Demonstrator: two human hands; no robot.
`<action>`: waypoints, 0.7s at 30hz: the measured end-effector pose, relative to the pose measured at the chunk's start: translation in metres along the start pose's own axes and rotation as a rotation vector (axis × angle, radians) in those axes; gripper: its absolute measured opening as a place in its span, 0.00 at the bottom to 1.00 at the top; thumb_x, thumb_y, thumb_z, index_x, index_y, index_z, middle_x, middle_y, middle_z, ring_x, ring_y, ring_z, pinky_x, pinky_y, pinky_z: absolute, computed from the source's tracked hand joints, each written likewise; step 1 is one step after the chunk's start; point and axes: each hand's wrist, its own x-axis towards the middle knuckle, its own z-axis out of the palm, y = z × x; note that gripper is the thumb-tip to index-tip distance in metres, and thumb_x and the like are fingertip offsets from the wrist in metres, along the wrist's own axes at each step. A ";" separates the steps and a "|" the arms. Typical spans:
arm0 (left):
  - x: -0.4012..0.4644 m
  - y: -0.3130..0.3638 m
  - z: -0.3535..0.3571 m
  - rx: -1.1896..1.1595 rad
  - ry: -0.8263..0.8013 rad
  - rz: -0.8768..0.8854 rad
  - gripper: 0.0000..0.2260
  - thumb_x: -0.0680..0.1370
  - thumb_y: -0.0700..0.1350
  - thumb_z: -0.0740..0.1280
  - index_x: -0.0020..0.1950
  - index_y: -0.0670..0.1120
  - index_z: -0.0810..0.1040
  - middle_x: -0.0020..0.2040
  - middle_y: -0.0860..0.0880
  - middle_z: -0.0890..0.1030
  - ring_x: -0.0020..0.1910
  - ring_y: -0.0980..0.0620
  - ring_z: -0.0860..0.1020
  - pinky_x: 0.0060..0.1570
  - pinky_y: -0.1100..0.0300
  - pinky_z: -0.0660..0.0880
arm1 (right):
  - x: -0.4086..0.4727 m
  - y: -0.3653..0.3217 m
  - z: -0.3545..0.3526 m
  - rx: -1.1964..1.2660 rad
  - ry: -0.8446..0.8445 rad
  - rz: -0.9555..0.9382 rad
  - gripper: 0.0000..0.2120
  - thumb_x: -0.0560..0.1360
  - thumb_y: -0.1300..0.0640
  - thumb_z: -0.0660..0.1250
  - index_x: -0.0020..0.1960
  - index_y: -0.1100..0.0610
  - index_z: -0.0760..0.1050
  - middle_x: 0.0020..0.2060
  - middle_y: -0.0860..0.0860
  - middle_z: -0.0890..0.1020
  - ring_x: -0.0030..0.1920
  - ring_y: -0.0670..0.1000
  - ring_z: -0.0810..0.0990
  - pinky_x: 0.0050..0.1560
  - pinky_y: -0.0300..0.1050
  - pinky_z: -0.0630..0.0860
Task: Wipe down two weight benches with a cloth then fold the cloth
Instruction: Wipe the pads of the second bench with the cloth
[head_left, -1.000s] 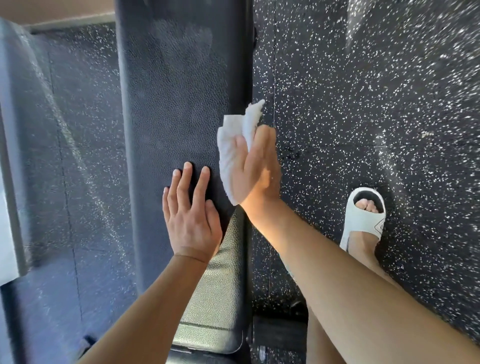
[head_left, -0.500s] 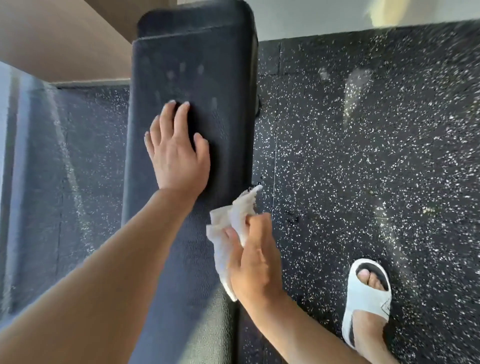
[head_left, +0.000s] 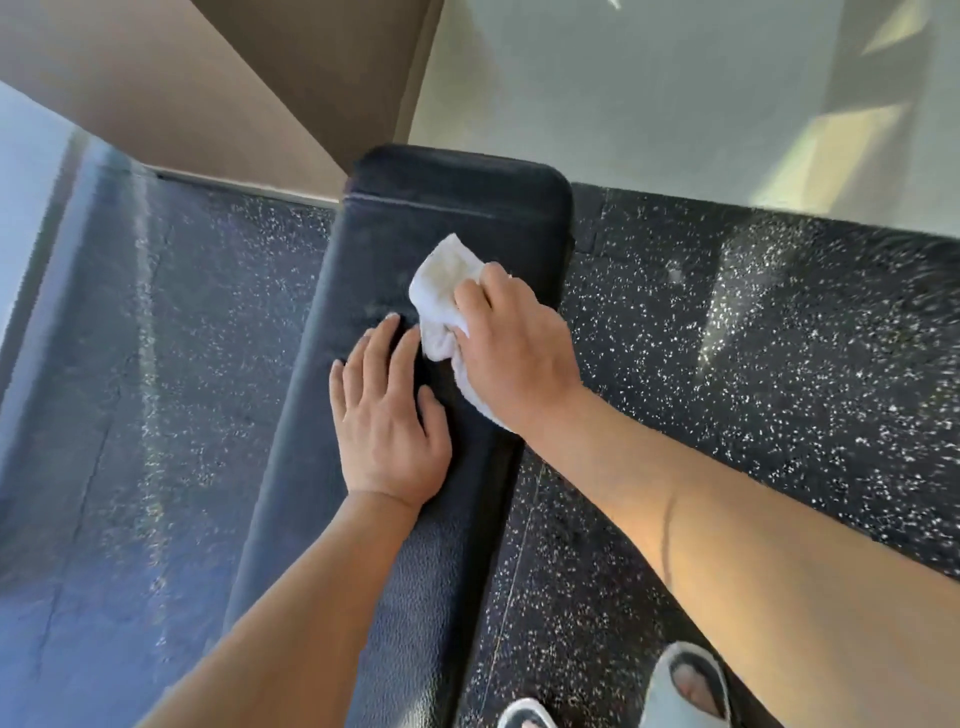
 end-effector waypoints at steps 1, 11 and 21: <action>0.000 0.000 0.000 0.002 -0.003 -0.004 0.27 0.78 0.47 0.60 0.78 0.48 0.70 0.81 0.48 0.67 0.79 0.42 0.66 0.78 0.36 0.59 | 0.007 0.004 -0.001 -0.008 -0.030 -0.049 0.18 0.68 0.55 0.78 0.53 0.59 0.76 0.49 0.56 0.77 0.43 0.57 0.78 0.28 0.49 0.72; 0.002 -0.001 -0.004 0.020 -0.079 -0.020 0.30 0.78 0.48 0.60 0.81 0.52 0.68 0.84 0.51 0.62 0.82 0.44 0.62 0.81 0.39 0.54 | 0.128 0.019 0.002 -0.128 -0.157 -0.328 0.16 0.76 0.52 0.72 0.58 0.60 0.74 0.55 0.58 0.76 0.48 0.60 0.78 0.32 0.50 0.67; 0.006 -0.004 -0.004 -0.001 -0.142 -0.026 0.33 0.77 0.49 0.62 0.83 0.55 0.64 0.85 0.53 0.58 0.83 0.46 0.60 0.82 0.39 0.52 | 0.243 -0.015 0.033 -0.076 -0.276 -0.484 0.16 0.80 0.51 0.66 0.63 0.59 0.72 0.57 0.57 0.74 0.51 0.61 0.78 0.37 0.53 0.65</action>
